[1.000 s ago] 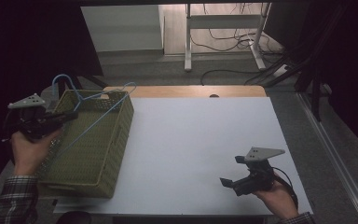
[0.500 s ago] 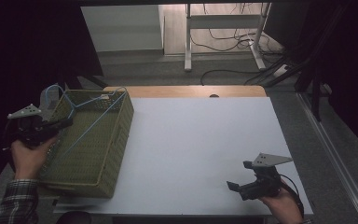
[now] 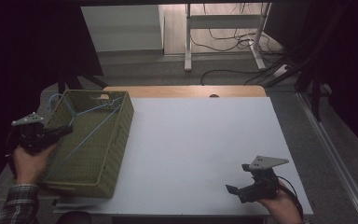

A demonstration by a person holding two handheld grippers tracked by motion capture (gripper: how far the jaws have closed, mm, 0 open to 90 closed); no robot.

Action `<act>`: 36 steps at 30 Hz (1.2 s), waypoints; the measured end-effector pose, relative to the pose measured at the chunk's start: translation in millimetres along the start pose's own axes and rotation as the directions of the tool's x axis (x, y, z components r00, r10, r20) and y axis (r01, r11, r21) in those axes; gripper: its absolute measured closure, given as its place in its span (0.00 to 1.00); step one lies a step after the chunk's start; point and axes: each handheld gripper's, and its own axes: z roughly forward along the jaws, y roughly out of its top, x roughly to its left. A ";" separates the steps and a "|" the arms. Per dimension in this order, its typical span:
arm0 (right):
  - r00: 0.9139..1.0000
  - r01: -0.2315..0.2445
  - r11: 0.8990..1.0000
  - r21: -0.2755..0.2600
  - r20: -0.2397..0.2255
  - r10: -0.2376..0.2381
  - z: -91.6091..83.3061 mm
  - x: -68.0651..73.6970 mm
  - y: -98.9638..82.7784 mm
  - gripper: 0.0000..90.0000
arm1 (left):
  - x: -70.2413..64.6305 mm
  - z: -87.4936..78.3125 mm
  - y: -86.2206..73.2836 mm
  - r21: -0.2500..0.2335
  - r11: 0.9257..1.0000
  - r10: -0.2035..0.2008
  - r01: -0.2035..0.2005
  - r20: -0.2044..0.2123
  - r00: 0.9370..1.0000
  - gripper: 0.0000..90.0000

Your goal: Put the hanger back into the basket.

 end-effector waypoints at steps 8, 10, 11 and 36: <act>1.000 0.001 1.000 0.003 -0.001 -0.001 1.0 -1.6 -1.4 0.01 | -4.3 13.5 2.2 0.033 0.999 0.024 -0.022 -0.049 0.999 0.77; 1.000 -0.003 1.000 0.004 0.000 0.003 0.8 -2.0 -1.9 0.01 | -4.0 10.2 3.2 0.027 1.000 0.003 -0.001 -0.054 0.999 0.60; 1.000 -0.004 1.000 0.004 0.000 0.004 0.7 -2.2 -2.0 0.01 | -4.9 9.1 3.8 0.031 1.000 0.003 -0.001 -0.082 0.997 0.50; 0.998 -0.013 1.000 -0.024 0.063 0.014 -10.7 -3.3 -4.7 0.00 | -95.6 -15.8 3.8 -0.036 0.995 0.096 -0.092 0.120 0.988 0.02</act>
